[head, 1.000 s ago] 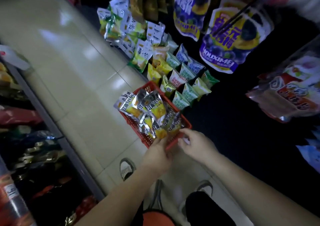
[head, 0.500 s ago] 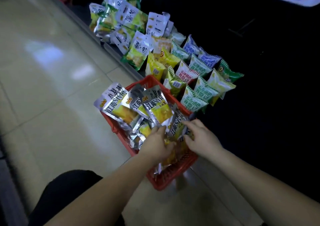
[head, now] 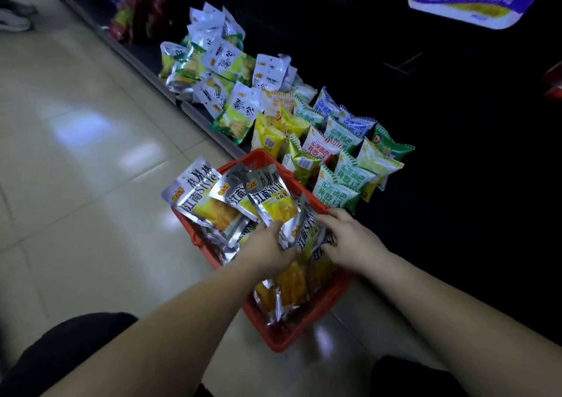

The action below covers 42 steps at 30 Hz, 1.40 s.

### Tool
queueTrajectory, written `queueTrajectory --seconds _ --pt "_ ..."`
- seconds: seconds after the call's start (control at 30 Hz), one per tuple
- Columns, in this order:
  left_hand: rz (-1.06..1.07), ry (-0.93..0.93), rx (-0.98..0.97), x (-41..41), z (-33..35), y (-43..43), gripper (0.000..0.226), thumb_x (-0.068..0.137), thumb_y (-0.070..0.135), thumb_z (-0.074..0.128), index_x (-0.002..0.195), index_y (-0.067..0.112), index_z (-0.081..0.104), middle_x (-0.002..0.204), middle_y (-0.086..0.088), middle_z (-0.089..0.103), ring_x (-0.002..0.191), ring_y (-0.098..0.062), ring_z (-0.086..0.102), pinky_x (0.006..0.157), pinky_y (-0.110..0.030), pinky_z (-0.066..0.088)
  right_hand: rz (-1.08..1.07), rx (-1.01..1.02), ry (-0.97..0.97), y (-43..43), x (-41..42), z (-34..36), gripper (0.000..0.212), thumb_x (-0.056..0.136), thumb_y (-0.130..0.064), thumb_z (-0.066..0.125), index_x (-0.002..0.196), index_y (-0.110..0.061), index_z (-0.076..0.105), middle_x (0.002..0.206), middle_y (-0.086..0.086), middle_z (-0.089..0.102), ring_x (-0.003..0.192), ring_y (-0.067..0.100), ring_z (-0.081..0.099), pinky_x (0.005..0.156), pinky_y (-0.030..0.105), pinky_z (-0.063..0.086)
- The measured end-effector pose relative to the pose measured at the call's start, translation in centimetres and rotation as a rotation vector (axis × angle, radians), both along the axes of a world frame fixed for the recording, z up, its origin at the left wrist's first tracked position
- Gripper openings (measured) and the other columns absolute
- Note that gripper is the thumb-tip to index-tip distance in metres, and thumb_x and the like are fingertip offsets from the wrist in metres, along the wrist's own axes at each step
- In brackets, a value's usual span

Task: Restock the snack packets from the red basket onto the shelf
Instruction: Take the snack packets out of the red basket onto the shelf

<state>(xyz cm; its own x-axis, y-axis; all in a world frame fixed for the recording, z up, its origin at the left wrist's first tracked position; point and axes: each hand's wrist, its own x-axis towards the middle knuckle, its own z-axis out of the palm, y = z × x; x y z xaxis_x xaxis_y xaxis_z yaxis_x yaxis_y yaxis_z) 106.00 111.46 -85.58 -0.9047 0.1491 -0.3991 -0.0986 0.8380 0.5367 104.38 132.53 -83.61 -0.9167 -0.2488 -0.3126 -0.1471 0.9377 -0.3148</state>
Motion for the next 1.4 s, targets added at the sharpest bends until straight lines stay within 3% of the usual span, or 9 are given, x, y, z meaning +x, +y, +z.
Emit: queueTrajectory --seconds 0.2,0.37,0.47,0.63,0.83,0.93,1.13,1.23,1.4 --pt "0.149 0.012 0.135 -3.2 -2.7 -1.8 0.087 0.085 0.064 0.069 0.157 0.032 0.031 0.161 -0.006 0.037 0.138 -0.028 0.048 0.109 -0.041 0.045 0.190 0.082 -0.025 -0.5 -5.5 -2.2 0.061 0.091 -0.023 0.063 0.147 -0.039 0.046 0.158 -0.010 0.030 0.142 0.019 0.038 0.099 0.040 0.051" --pt "0.173 0.073 0.370 -4.0 -5.3 -0.7 0.085 0.079 0.068 0.073 0.150 0.037 0.039 0.155 0.012 0.036 0.139 -0.014 0.043 0.111 -0.043 0.044 0.312 0.045 0.031 -1.1 -7.9 -4.4 0.098 0.089 -0.032 0.069 0.153 -0.058 0.001 0.168 -0.015 0.002 0.152 0.019 0.020 0.108 0.045 0.044" --pt "0.092 0.116 0.451 -4.0 -6.0 0.8 0.069 0.087 0.055 0.073 0.147 0.035 0.044 0.147 0.013 0.042 0.134 -0.013 0.047 0.106 -0.040 0.047 0.309 0.050 0.023 -1.6 -8.8 -5.8 0.075 0.088 -0.035 0.067 0.151 -0.048 0.027 0.165 -0.019 0.017 0.147 0.017 0.028 0.110 0.046 0.040" --pt "0.296 0.234 0.458 -3.5 -6.6 0.4 0.041 0.082 0.045 0.080 0.112 0.032 0.055 0.114 0.010 0.053 0.099 -0.010 0.060 0.080 -0.030 0.056 0.300 0.000 0.216 -2.0 -9.1 -6.5 0.019 0.085 -0.045 0.071 0.096 -0.033 0.062 0.133 -0.011 0.044 0.126 0.019 0.043 0.090 0.036 0.042" --pt "0.803 0.093 0.540 -5.6 -6.3 -1.6 0.047 0.078 0.060 0.080 0.112 0.036 0.058 0.137 0.002 0.042 0.120 -0.021 0.051 0.083 -0.031 0.050 0.215 -0.205 0.275 -1.3 -10.0 -5.5 0.013 0.086 -0.032 0.073 0.094 -0.024 0.067 0.142 -0.009 0.051 0.141 0.020 0.029 0.106 0.046 0.039" --pt "0.841 0.089 0.681 -6.7 -6.0 -1.2 0.042 0.074 0.061 0.083 0.105 0.048 0.058 0.126 -0.002 0.060 0.110 -0.027 0.065 0.086 -0.050 0.059 0.201 -0.254 0.242 -1.7 -11.3 -4.8 0.014 0.086 -0.031 0.074 0.096 -0.024 0.068 0.136 -0.011 0.057 0.139 0.017 0.033 0.110 0.044 0.038" --pt "0.814 0.167 0.596 -8.6 -5.3 -1.4 0.007 0.094 0.014 0.071 0.097 0.020 0.073 0.095 0.002 0.076 0.093 -0.023 0.072 0.083 -0.047 0.061 0.183 -0.215 0.266 -3.6 -12.4 -4.5 0.017 0.082 -0.033 0.078 0.094 -0.023 0.070 0.099 -0.014 0.052 0.115 0.016 0.043 0.099 0.039 0.043" --pt "0.842 0.170 0.583 -9.3 -4.2 -1.6 0.015 0.093 0.011 0.069 0.086 0.021 0.077 0.083 0.001 0.077 0.070 -0.023 0.069 0.064 -0.040 0.060 0.231 -0.156 0.311 -3.9 -11.9 -3.4 0.012 0.083 -0.034 0.078 0.087 -0.025 0.070 0.086 -0.014 0.054 0.098 0.017 0.050 0.093 0.037 0.044" --pt "0.774 0.305 0.613 -8.2 0.0 -1.8 0.031 0.084 0.001 0.072 0.083 0.028 0.058 0.083 -0.002 0.070 0.079 -0.025 0.069 0.067 -0.042 0.058 0.124 -0.183 0.308 -3.3 -9.9 0.6 0.015 0.091 -0.031 0.072 0.097 -0.033 0.059 0.087 -0.020 0.059 0.089 0.015 0.055 0.073 0.029 0.031"
